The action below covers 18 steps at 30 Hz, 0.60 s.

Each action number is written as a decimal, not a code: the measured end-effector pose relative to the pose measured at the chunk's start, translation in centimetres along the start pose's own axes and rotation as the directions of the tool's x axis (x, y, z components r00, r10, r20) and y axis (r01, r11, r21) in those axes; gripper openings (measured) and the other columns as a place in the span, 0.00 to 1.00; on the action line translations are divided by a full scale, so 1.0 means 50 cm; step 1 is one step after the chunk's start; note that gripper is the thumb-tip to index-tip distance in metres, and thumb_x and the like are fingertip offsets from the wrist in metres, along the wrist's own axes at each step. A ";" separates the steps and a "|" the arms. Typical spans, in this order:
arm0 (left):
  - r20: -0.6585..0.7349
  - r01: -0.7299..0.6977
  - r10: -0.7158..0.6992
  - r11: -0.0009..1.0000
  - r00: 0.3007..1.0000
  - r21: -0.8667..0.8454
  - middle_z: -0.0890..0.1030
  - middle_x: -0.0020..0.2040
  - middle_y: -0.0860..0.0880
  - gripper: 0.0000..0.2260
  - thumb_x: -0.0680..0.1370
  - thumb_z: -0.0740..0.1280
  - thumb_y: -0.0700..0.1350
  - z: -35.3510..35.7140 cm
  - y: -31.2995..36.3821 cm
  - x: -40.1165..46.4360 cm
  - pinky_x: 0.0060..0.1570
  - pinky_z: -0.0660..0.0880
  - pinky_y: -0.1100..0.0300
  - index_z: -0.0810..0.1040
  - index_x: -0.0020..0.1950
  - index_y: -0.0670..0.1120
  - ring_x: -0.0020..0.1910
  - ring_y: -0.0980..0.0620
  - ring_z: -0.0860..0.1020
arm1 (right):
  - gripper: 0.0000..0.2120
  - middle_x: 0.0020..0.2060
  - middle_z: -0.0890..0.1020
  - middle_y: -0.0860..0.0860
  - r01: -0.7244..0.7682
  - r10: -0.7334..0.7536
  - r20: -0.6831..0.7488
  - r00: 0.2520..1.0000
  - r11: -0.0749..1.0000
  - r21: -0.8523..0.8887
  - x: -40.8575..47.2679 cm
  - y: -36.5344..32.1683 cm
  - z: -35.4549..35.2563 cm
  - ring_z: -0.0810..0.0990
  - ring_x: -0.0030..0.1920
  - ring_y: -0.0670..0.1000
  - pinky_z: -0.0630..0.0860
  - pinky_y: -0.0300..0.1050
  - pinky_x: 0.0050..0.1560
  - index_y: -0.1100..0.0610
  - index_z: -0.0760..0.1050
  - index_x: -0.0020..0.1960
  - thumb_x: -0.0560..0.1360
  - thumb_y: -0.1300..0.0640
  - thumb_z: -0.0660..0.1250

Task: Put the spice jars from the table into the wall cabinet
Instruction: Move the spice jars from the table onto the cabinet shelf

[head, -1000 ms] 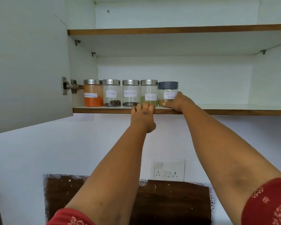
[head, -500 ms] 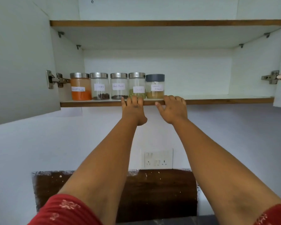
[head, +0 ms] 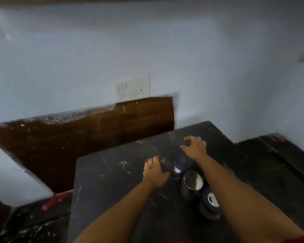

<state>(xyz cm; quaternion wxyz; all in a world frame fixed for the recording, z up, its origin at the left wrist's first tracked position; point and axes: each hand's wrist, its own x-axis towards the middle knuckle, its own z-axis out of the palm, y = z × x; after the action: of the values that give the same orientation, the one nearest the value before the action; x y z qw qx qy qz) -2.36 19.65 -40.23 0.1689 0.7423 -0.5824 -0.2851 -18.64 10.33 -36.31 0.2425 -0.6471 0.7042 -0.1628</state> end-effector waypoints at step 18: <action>0.253 0.176 -0.036 0.812 0.967 -0.557 0.76 0.61 0.48 0.24 0.79 0.59 0.62 0.111 0.046 -0.017 0.60 0.71 0.54 0.70 0.68 0.48 0.59 0.50 0.75 | 0.35 0.58 0.75 0.56 -0.006 0.016 0.330 0.944 0.999 -0.033 -0.087 0.099 0.014 0.77 0.56 0.56 0.78 0.51 0.54 0.54 0.67 0.62 0.63 0.39 0.74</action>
<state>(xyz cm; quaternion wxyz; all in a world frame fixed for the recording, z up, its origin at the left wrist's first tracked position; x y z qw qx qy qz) -7.72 20.30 -43.04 0.2997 0.6498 -0.4423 -0.5406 -22.18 15.22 -39.04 0.3479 -0.6651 0.6596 -0.0397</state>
